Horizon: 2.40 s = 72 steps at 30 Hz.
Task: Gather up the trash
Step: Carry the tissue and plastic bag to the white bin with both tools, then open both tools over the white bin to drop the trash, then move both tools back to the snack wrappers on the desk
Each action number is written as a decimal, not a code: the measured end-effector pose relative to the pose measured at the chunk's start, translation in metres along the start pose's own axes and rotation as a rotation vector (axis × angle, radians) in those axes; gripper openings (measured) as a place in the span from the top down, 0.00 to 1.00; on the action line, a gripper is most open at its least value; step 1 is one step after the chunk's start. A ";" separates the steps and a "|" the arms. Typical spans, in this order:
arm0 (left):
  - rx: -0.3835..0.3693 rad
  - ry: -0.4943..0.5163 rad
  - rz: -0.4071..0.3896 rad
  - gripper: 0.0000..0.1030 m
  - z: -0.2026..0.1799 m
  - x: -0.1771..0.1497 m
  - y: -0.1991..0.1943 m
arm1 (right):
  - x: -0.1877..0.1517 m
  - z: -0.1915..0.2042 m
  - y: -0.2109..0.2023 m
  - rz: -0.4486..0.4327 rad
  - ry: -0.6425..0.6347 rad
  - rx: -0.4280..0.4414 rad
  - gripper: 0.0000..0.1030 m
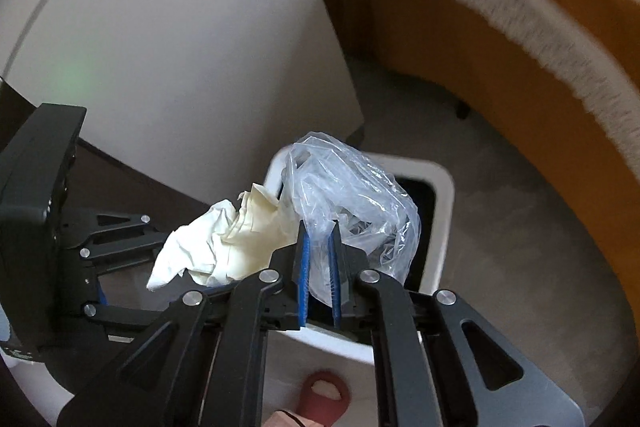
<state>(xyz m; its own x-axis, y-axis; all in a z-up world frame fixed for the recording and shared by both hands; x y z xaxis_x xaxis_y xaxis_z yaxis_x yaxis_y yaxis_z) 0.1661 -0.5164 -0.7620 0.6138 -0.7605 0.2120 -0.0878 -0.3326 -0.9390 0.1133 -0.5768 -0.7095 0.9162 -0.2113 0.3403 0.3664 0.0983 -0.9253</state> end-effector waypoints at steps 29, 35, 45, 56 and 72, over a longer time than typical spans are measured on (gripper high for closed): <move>0.076 -0.042 -0.227 0.04 -0.043 0.032 -0.227 | 0.091 0.036 -0.208 -0.212 -0.079 -0.082 0.04; 0.125 -0.123 -0.360 0.04 -0.047 0.028 -0.341 | 0.130 0.091 -0.311 -0.341 -0.163 -0.047 0.04; 0.407 -0.348 -0.610 0.05 0.007 -0.053 -0.540 | 0.187 0.239 -0.410 -0.559 -0.359 0.148 0.04; 0.595 -0.503 -0.739 0.05 0.104 -0.175 -0.675 | 0.199 0.410 -0.419 -0.583 -0.477 0.269 0.05; 0.585 -0.718 -0.694 0.05 0.253 -0.313 -0.694 | 0.170 0.622 -0.339 -0.419 -0.740 0.381 0.05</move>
<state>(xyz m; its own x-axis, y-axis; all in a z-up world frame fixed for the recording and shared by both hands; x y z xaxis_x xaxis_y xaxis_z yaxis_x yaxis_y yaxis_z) 0.2329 0.0933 -0.2454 0.7087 0.0387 0.7045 0.7041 -0.1032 -0.7026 0.2454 -0.0412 -0.2334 0.5190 0.3590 0.7758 0.5992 0.4945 -0.6296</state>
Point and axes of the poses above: each gripper's, at about its wrist camera, not at the fingertips, and y roughly the way its jaws point, z to its left, x to its top, the point moved 7 cm from there along y, roughly the way its jaws point, and after that the axes turned 8 degrees about -x, right-handed, at the moved point
